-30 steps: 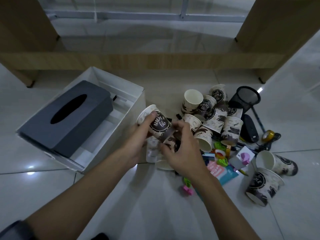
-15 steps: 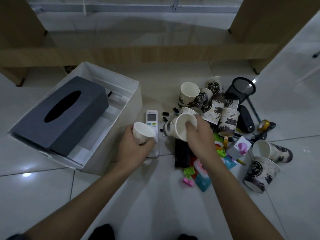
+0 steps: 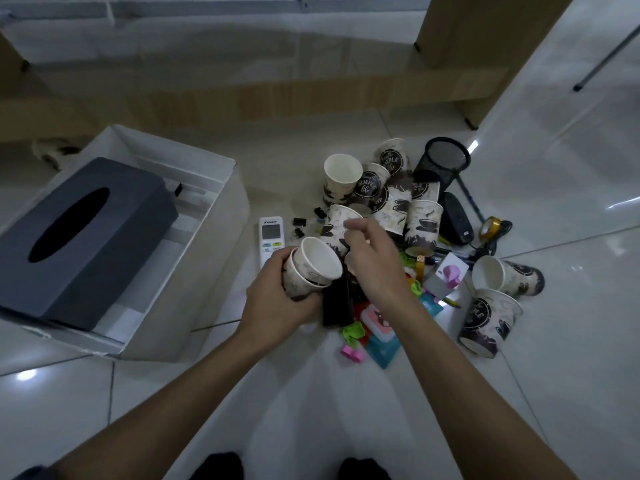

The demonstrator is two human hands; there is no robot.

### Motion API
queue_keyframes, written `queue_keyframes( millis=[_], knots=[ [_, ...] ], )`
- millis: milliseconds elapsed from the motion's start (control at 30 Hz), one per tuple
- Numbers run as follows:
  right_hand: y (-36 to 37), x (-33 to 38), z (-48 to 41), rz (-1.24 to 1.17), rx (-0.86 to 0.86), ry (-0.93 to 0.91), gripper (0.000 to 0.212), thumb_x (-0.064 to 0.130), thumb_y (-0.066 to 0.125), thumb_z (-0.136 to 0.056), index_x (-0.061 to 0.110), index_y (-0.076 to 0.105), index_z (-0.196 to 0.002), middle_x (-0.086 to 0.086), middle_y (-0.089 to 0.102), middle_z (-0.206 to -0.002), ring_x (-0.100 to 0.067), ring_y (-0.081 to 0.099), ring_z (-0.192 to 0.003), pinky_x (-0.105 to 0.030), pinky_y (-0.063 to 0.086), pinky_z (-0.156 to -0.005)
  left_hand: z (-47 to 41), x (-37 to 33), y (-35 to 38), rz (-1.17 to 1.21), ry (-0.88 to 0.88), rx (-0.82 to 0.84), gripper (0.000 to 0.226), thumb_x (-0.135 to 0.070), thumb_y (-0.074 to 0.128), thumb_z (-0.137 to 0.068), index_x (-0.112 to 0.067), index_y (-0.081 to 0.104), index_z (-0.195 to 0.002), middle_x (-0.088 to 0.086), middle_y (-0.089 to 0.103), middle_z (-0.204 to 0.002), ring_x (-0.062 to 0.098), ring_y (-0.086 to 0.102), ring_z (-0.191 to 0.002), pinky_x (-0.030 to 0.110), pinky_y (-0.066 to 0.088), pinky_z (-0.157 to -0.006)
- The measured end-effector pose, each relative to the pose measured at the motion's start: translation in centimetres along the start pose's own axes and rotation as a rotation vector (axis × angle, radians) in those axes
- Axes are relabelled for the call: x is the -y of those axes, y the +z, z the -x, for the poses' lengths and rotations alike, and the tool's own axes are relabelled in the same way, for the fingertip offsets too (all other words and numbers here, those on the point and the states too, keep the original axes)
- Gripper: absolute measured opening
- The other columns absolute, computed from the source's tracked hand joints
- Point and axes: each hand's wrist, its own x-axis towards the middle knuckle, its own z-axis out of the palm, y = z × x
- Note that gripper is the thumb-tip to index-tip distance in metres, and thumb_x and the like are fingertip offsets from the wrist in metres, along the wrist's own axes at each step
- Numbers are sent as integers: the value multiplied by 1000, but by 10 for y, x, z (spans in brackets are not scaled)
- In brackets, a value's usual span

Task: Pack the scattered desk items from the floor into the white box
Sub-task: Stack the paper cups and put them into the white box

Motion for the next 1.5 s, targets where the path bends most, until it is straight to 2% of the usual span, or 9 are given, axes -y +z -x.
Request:
queue_keyframes(
  millis=[233, 467, 633, 800, 933, 1067, 1167, 1333, 1500],
  knots=[
    [1, -14, -67, 732, 58, -241, 37, 27, 57, -95, 6, 58, -126, -18, 59, -124, -38, 57, -114, -47, 49, -94, -10, -4, 7, 80, -61, 17, 69, -25, 87, -69, -29, 52, -130, -15, 63, -117, -3, 59, -104, 19, 51, -83],
    [-13, 0, -52, 137, -4, -269, 16, 13, 57, -98, 17, 70, -107, 17, 64, -87, 3, 57, -78, -17, 47, -74, -13, 8, 0, 26, -134, -64, 82, -58, 71, -52, -31, 55, -128, -11, 68, -110, 9, 67, -96, 42, 57, -87],
    [-13, 5, -26, -26, -32, -364, 15, 14, 57, -98, 17, 69, -107, 7, 69, -93, -1, 62, -86, -18, 51, -78, -17, 9, 2, 31, -140, -74, 75, -57, 73, -52, -32, 57, -122, -13, 69, -103, 6, 67, -90, 34, 57, -80],
    [-2, -6, -4, -31, 94, -304, 18, 14, 61, -96, 29, 70, -94, 17, 70, -87, 0, 63, -85, -20, 51, -79, -23, 11, 4, 65, -163, -87, 52, -37, 85, -67, -30, 61, -112, -8, 72, -95, 6, 67, -76, 34, 58, -65],
    [-12, -11, 3, -25, 164, -262, 17, 11, 60, -97, 17, 75, -99, 13, 72, -90, -2, 65, -86, -20, 51, -79, -18, 10, 4, 49, -67, -25, 61, -26, 88, -68, -31, 58, -121, -15, 68, -103, -5, 64, -88, 16, 51, -72],
    [-16, -17, 7, 80, 258, -276, 29, 12, 61, -95, 23, 72, -120, 9, 73, -110, -7, 66, -90, -19, 54, -78, -18, 3, 12, 40, 5, 27, 71, -32, 88, -66, -29, 56, -129, -14, 68, -112, 2, 65, -97, 25, 54, -80],
    [-27, -29, 4, 145, 55, -374, 44, 7, 59, -85, 21, 67, -126, 4, 65, -117, -11, 58, -72, -20, 51, -65, -19, 2, 16, 32, -26, 27, 71, -42, 84, -62, -33, 55, -127, -15, 69, -108, 8, 66, -94, 37, 58, -79],
    [-32, -59, -11, 636, -82, -384, 39, 13, 68, -84, 19, 69, -122, -6, 59, -119, -24, 55, -109, -44, 53, -87, -16, 0, 14, 3, -22, 45, 73, -33, 89, -65, -33, 52, -128, -25, 61, -106, -2, 61, -98, 30, 54, -86],
    [-29, -61, -15, 572, -269, -548, 22, 8, 67, -89, 14, 78, -107, -5, 68, -100, -25, 57, -93, -44, 52, -77, -10, -2, 10, 6, -6, 63, 72, -29, 88, -67, -37, 49, -126, -28, 59, -106, -6, 58, -99, 22, 49, -81]
  ],
)
